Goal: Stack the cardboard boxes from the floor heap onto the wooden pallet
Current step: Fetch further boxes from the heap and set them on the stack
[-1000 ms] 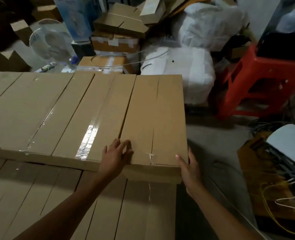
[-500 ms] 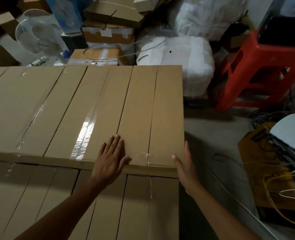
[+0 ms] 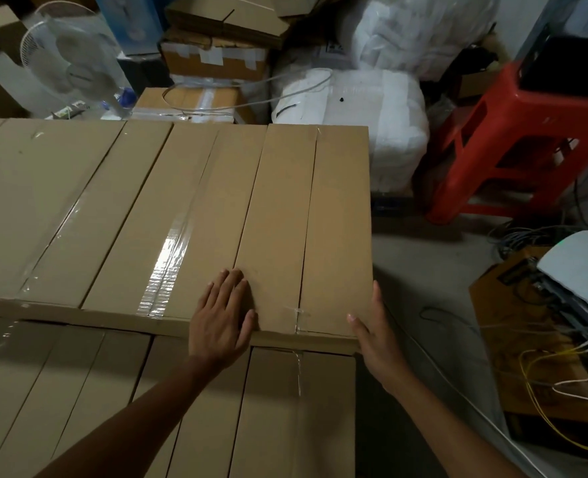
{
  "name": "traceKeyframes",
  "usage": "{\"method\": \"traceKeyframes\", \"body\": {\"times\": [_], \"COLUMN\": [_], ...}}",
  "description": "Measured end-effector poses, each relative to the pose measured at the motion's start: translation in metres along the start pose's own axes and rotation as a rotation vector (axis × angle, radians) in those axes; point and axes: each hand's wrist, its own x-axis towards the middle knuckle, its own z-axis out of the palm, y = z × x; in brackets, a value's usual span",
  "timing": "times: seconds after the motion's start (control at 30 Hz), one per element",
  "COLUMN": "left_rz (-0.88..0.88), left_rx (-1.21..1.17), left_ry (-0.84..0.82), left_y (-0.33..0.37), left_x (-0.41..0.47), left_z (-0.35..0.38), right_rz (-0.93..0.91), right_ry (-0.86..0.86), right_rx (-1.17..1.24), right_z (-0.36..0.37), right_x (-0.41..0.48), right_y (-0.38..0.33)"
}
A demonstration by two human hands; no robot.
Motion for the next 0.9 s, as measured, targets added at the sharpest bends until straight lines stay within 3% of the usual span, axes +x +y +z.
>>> {"method": "traceKeyframes", "body": {"times": [0.17,0.33,0.43,0.63,0.73,0.9], "left_rz": [-0.009,-0.02,-0.024,-0.018,-0.044,-0.017], "left_rx": [0.007,-0.006,-0.005,0.03,-0.08,-0.244], "left_ry": [0.0,0.02,0.012,-0.084,-0.152,-0.041], "left_y": [0.0,0.001,0.0,0.0,-0.001,0.021], "left_x": [0.002,0.002,0.003,0.004,0.005,0.01], "left_z": [0.003,0.002,0.004,-0.003,-0.017,-0.09], "right_rz": [0.066,-0.086,-0.112,-0.109,-0.056,-0.131], "right_ry": [0.036,0.107,0.15,-0.031,-0.119,0.024], "right_rx": [-0.333,-0.915,-1.083,-1.106,-1.01,-0.729], "right_z": [0.004,0.033,0.039,0.026,0.016,0.003], "right_x": [0.009,0.011,0.013,0.015,0.008,-0.033], "right_y": [-0.018,-0.032,-0.025,-0.028,-0.047,-0.092]}}
